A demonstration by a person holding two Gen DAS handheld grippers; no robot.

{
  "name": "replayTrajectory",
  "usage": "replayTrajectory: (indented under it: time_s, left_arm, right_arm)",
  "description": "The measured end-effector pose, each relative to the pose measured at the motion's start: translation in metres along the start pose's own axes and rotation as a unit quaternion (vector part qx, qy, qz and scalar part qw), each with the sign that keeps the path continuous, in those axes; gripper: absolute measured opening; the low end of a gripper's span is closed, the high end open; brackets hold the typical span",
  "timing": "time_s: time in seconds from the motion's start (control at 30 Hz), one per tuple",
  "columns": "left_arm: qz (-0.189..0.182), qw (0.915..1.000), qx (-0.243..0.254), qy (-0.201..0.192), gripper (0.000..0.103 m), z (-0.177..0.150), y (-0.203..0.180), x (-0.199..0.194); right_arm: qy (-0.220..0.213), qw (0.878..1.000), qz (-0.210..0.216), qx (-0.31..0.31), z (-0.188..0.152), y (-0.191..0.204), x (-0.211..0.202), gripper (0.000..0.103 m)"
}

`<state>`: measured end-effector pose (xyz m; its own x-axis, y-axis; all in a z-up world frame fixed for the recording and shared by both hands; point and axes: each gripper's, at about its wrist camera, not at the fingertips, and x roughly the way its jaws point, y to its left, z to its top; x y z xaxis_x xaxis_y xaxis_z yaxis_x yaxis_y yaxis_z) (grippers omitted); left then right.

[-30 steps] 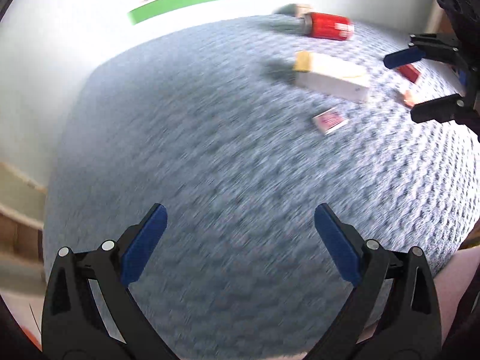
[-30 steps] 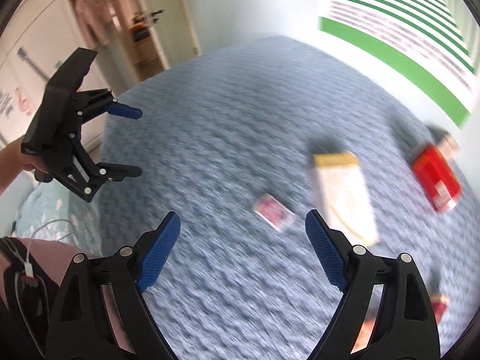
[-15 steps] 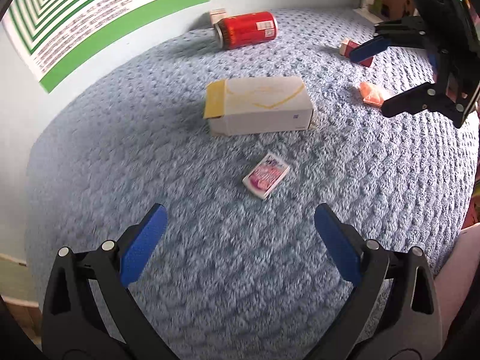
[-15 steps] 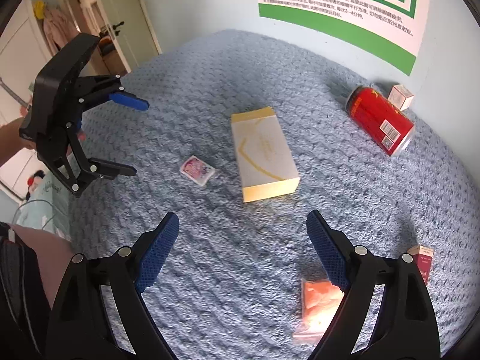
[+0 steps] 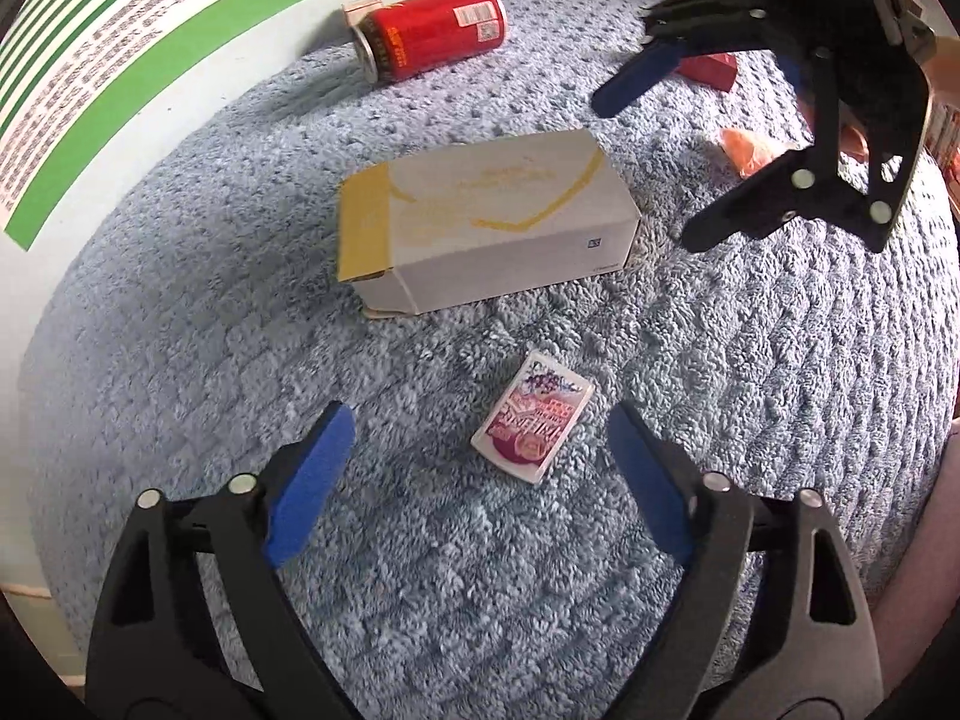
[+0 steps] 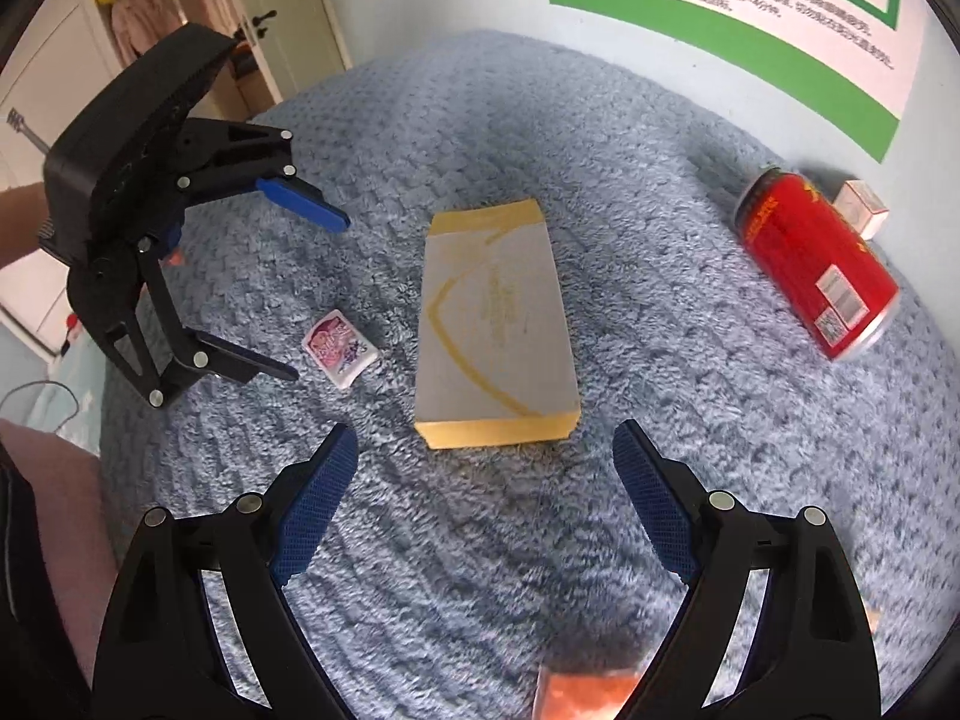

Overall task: Collect trash
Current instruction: 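Grasp the pink card pack with the left tool while the right tool grasps the white-yellow box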

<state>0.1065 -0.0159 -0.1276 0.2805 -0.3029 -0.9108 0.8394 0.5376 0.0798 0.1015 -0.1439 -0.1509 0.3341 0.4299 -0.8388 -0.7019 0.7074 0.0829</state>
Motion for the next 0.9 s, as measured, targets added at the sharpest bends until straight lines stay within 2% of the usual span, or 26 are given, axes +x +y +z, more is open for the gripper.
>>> replayTrajectory:
  time_s: [0.13, 0.27, 0.3, 0.33, 0.37, 0.57, 0.9]
  left_arm:
    - [-0.017, 0.9997, 0.016, 0.001, 0.063, 0.003, -0.002, 0.012]
    - [-0.05, 0.9984, 0.026, -0.006, 0.039, 0.004, -0.004, 0.02]
    - [-0.05, 0.9982, 0.03, -0.007, 0.035, 0.005, -0.005, 0.02]
    - [-0.054, 0.998, 0.032, -0.007, 0.029, 0.005, -0.005, 0.02]
    - [-0.058, 0.9978, 0.03, -0.007, 0.027, 0.006, -0.003, 0.02]
    - [-0.057, 0.9984, 0.003, -0.009, 0.027, 0.002, 0.008, 0.005]
    - [-0.012, 0.9984, -0.049, -0.026, 0.027, -0.024, 0.034, -0.041]
  right_arm:
    - [-0.001, 1.0, 0.008, -0.008, 0.008, -0.003, 0.016, 0.086]
    - [-0.003, 1.0, 0.012, -0.01, 0.012, -0.008, 0.028, 0.083]
    - [-0.001, 1.0, 0.013, -0.011, 0.013, -0.009, 0.03, 0.08]
    - [0.007, 1.0, 0.019, -0.011, 0.015, -0.01, 0.032, 0.065]
    - [0.013, 1.0, 0.023, -0.007, 0.016, -0.012, 0.033, 0.061]
    - [0.003, 1.0, 0.023, 0.002, 0.017, -0.017, 0.016, 0.061]
    - [-0.006, 1.0, 0.01, -0.005, 0.015, -0.009, -0.015, 0.061]
